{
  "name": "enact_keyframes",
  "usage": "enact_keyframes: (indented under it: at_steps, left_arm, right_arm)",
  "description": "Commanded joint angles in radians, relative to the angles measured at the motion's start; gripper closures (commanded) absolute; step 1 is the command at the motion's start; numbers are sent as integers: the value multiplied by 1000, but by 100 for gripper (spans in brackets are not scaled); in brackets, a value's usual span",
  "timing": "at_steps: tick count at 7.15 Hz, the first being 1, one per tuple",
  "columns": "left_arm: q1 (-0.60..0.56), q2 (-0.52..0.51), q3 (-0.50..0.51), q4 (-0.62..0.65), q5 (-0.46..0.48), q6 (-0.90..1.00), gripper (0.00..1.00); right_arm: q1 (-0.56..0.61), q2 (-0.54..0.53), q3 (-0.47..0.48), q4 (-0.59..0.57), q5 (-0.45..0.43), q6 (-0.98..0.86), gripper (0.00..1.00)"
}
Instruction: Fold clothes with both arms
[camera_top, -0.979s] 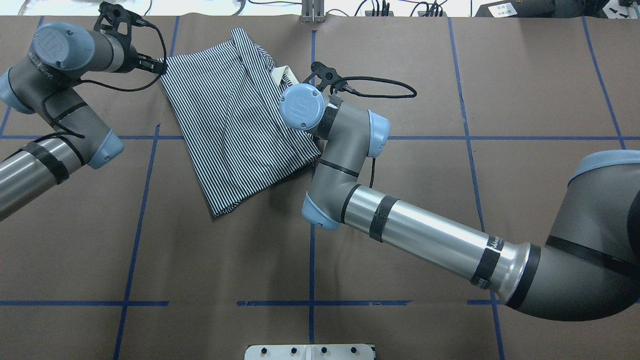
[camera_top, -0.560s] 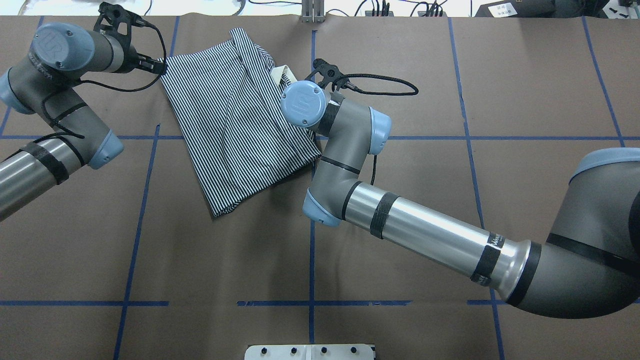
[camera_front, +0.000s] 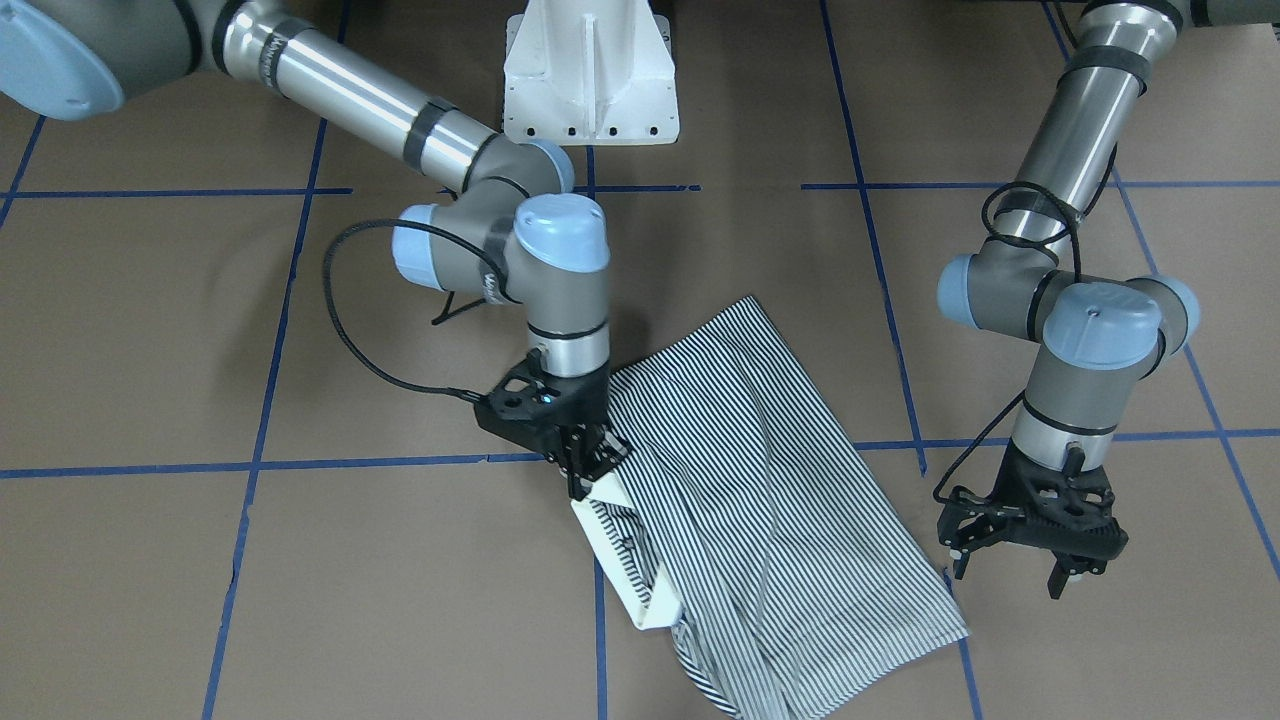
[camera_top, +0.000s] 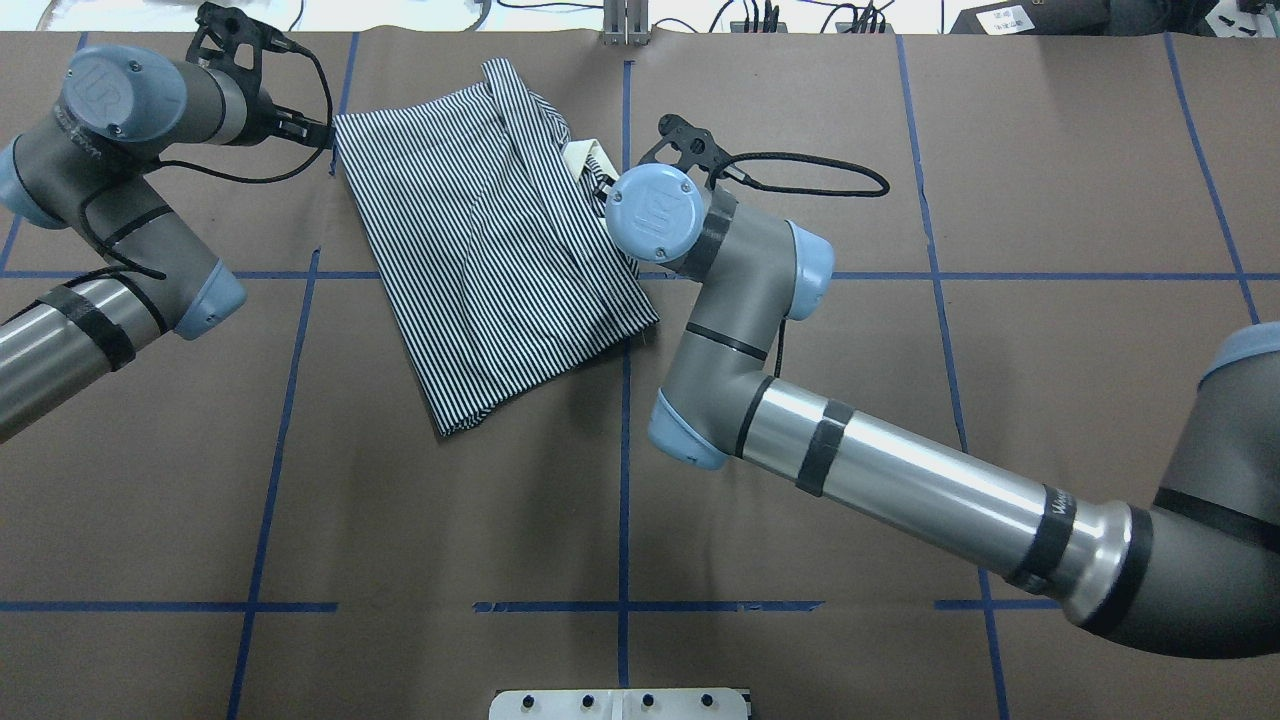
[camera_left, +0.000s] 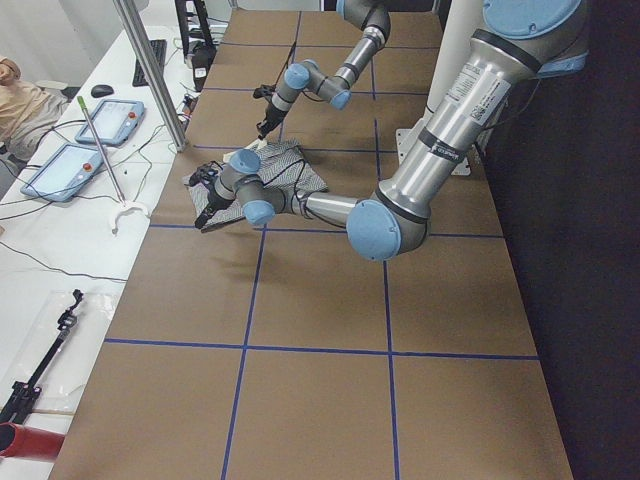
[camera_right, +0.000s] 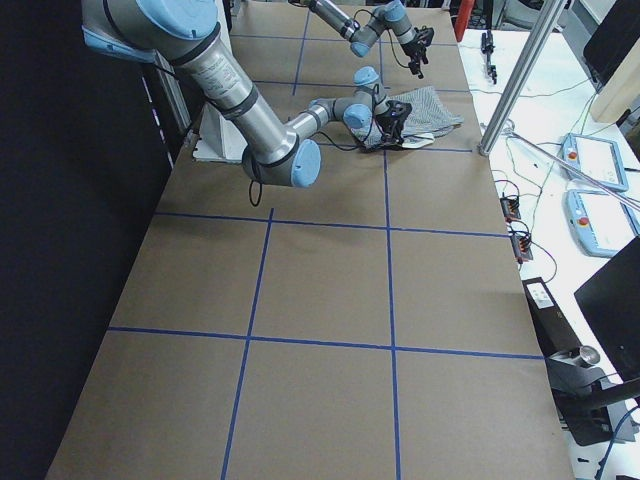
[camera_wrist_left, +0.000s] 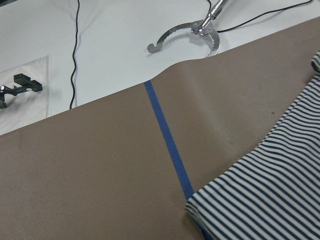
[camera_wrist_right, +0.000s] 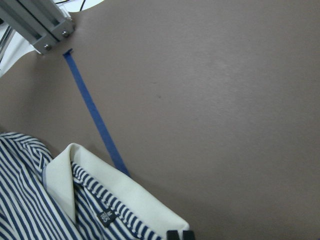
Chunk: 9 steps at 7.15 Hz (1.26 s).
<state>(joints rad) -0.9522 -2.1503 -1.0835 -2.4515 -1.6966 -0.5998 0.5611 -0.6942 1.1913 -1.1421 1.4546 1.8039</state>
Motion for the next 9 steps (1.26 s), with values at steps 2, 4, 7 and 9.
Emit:
enact_keyframes:
  at_steps: [2,4,7,9]
  left_arm:
    - [7,9,-22,0,-2,0,0]
    - [9,9,-29,0,-3,-2,0]
    - [10,9,-30,0,-3,-2,0]
    - [12,18,-45,0,-14,-2,0]
  right_arm:
    - [-113,-404,464,-41,-48,-6,100]
    - [-157,-504,554,-41,-94,-8,97]
    - [-187,-499,603,-62,-119,-206,0]
    - [-178,-407,651,-346,-66,-311,0]
